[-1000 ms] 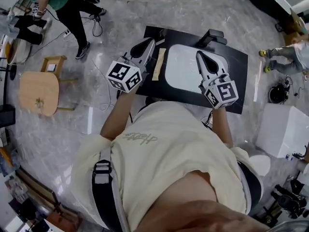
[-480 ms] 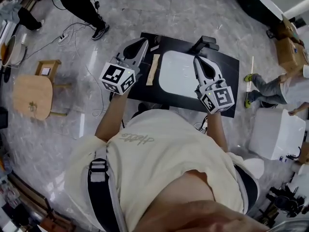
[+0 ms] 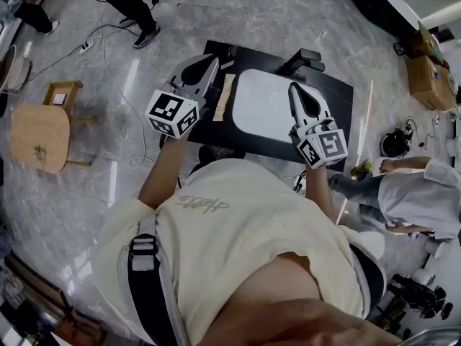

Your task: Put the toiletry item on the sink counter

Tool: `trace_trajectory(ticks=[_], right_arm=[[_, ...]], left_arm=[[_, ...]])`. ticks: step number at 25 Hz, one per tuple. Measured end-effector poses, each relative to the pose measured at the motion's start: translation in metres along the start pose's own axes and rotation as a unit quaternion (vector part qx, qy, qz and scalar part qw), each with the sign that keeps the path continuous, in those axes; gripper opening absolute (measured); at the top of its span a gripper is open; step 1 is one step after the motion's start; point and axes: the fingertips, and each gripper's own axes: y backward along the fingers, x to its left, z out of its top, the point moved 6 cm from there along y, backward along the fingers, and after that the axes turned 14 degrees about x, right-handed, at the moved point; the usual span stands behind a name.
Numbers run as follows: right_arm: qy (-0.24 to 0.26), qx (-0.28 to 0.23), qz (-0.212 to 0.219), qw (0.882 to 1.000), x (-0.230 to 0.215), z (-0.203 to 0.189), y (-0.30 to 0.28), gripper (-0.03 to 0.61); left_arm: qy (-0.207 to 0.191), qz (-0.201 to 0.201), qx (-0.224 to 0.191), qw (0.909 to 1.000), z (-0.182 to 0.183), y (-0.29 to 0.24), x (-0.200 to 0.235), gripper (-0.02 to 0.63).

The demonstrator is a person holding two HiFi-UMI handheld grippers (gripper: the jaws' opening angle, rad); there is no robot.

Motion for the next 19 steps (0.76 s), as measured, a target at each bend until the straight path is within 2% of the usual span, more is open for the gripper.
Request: trace_trajectory(ticks=[19], right_arm=[[-0.006,0.011,0.022,1.0,0.005,-0.019,-0.004,-0.006]], left_arm=[[0.012,0.017,0.021,0.9996,-0.022,0.012,-0.003,0.003]])
